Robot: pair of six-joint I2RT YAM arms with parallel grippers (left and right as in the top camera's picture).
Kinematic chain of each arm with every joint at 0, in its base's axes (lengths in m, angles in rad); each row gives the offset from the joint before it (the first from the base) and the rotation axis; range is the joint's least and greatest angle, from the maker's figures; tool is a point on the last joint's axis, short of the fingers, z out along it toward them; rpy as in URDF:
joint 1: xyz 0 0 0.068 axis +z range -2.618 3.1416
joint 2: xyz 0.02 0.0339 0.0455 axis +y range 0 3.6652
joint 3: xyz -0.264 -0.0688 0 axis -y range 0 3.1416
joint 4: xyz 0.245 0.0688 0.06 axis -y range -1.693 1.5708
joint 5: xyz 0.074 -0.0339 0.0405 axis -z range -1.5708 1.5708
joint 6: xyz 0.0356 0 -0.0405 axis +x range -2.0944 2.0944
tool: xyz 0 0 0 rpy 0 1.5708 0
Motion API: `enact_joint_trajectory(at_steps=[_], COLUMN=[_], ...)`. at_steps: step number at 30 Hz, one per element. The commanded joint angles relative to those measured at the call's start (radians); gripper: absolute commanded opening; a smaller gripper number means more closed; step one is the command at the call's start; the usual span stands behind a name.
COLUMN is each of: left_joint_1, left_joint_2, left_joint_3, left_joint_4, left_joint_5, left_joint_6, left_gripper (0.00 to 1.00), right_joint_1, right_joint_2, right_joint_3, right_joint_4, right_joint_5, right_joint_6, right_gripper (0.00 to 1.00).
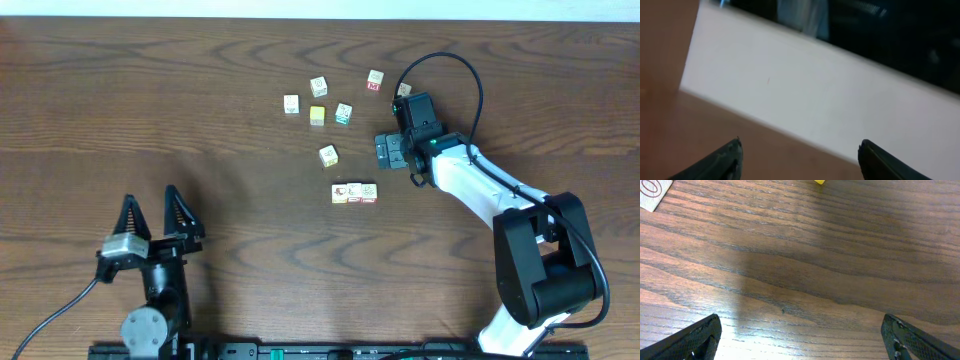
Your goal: Lift 3 blocks
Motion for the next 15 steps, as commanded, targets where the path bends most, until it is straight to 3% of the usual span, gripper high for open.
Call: enact_joint_trajectory(at_steps=[1, 10, 15], left_joint_1=[0.017, 0.034, 0.034], left_joint_2=[-0.009, -0.009, -0.009], left_joint_3=[-0.017, -0.017, -0.017], left_joint_4=[-0.077, -0.376, -0.382], left_joint_5=[-0.033, -0.033, -0.028], left_joint_6=[-0.023, -0.080, -0.060], left_gripper=[0.74, 0.74, 0.75], right_joint_1=[-0.009, -0.009, -0.009], right_joint_2=[-0.025, -0.025, -0.025], right_joint_3=[0.013, 0.013, 0.013], right_joint_4=[0.000, 0.000, 0.000], right_joint_5=[0.012, 0.012, 0.012], right_joint_6=[-0.010, -0.010, -0.010], right_gripper=[0.99, 0.99, 0.99])
